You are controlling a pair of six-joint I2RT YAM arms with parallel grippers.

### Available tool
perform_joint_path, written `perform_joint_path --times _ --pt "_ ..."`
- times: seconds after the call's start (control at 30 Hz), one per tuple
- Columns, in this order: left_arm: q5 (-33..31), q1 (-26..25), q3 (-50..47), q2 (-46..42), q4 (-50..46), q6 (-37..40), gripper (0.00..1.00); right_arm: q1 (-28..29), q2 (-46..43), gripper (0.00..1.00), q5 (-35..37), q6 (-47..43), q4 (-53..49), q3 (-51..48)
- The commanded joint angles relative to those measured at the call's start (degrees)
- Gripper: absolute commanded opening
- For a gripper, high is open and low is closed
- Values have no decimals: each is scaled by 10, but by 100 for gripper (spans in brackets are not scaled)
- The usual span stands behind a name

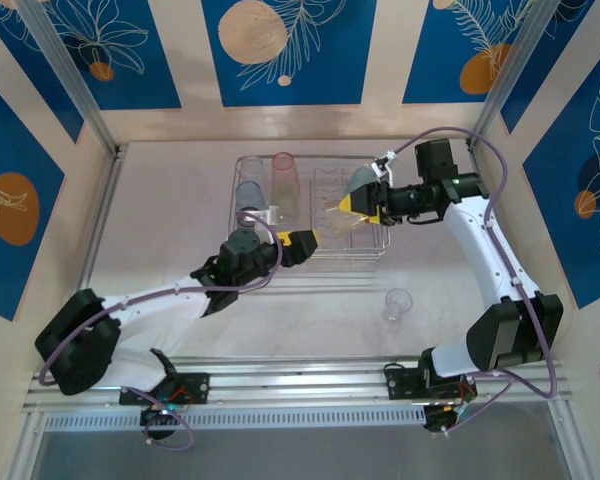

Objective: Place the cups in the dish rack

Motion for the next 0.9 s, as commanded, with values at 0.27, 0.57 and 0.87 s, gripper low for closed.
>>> perform_joint_path --times 0.27,0.57,0.87 --pt "-134 2 -2 -132 -232 160 94 17 79 0 338 -49 -156 75" --pt "-166 2 -22 -177 -255 169 96 51 179 0 447 -67 -162 138" --pt "-186 2 -37 -206 -273 173 96 96 287 0 583 -91 -187 220"
